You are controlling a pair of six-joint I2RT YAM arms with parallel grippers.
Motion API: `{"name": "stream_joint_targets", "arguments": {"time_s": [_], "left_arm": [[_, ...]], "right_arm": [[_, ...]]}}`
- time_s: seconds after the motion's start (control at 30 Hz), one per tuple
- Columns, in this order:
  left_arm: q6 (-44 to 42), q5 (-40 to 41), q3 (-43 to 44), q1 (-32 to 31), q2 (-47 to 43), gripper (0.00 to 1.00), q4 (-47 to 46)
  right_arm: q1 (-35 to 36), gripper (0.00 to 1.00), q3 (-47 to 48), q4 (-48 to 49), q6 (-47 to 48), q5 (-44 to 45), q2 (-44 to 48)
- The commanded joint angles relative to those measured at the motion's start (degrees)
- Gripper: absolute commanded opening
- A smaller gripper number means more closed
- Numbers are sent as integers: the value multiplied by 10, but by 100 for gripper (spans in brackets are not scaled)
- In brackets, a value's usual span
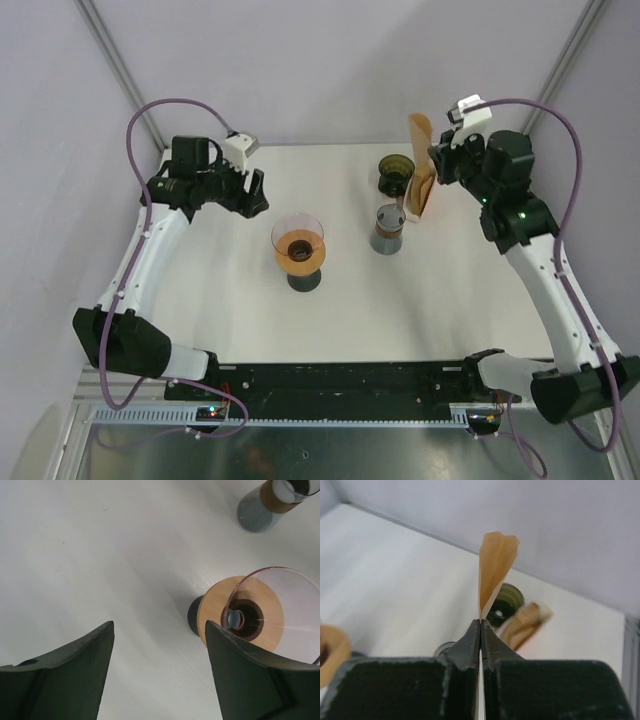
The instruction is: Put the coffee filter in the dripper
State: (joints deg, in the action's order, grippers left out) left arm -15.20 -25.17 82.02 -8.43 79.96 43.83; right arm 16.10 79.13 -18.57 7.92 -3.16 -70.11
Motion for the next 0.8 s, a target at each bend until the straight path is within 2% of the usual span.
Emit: {"name": "stream_joint_targets", "arguments": {"time_s": [0.0, 0.17, 0.33, 0.5, 0.77], "left_arm": [[-9, -61, 40, 3, -39, 78, -12], [11, -115, 76, 3, -63, 81, -9], [32, -187, 102, 2, -83, 86, -7], [23, -246, 117, -8, -104, 84, 7], [-118, -337, 118, -38, -122, 80, 127]], "right_arm": [[13, 0, -15, -13, 89, -255, 38], [75, 0, -25, -32, 172, -368, 70], [168, 0, -26, -46, 261, -391, 87], [227, 0, -25, -66, 317, -421, 90], [249, 0, -25, -65, 318, -418, 77]]}}
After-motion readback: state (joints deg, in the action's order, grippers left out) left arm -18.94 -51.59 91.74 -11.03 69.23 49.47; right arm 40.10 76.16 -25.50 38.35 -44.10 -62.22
